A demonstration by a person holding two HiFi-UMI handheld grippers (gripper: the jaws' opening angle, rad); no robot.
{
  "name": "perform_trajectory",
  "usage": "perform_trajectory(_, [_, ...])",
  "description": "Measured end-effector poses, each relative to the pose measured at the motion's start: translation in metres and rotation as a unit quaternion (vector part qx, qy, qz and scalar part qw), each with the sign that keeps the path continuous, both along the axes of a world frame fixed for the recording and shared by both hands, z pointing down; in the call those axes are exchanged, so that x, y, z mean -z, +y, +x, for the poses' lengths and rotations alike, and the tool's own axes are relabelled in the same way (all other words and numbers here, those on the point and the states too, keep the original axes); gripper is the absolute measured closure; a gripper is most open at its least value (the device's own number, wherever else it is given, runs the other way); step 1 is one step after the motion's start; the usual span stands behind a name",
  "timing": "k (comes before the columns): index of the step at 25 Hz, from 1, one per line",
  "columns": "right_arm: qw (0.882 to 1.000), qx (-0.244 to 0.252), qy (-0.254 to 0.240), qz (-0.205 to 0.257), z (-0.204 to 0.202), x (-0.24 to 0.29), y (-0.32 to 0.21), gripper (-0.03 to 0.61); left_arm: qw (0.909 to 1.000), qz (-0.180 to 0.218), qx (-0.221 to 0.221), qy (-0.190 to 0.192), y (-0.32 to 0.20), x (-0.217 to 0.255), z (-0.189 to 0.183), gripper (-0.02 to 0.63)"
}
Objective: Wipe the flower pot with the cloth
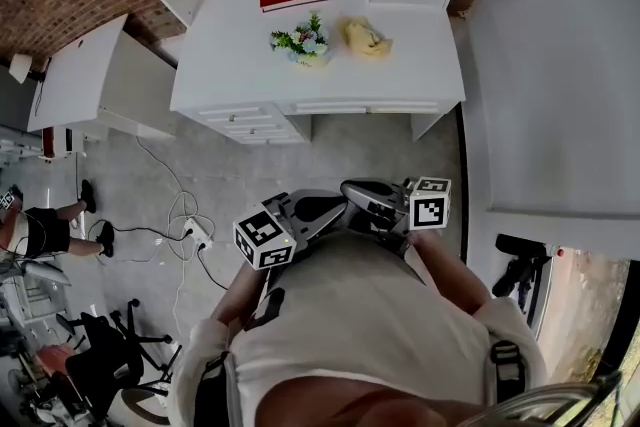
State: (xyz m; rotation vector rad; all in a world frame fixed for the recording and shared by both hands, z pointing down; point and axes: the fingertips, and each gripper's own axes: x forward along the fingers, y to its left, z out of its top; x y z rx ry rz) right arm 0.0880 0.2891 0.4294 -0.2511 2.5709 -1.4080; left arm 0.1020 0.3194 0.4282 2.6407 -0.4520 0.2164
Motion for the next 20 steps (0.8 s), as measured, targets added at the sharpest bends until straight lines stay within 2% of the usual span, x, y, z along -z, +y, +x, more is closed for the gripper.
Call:
perform_trajectory(5, [1.0, -0.007, -0.004, 0.001, 0.007, -0.002, -0.019, 0.569, 1.0, -0.004, -0.003, 0.004, -0.018, -0.002, 0.007, 0.592])
perform_trajectory(11, [0.999, -0.031, 0.015, 0.0, 0.01, -0.007, -0.049, 0.568, 0.9995, 0.007, -0.028, 0.013, -0.047, -0.005, 0.01, 0.591])
perform_trajectory(16, [0.998, -0.049, 0.04, -0.003, -0.006, -0.009, -0.083, 0.568, 0.9988, 0.001, -0.034, 0.034, -0.086, -0.004, -0.01, 0.591])
perform_trajectory(20, [0.997, -0.048, 0.058, -0.011, -0.033, -0.012, -0.113, 0.568, 0.9984, 0.001, -0.029, 0.048, -0.121, -0.001, -0.038, 0.591])
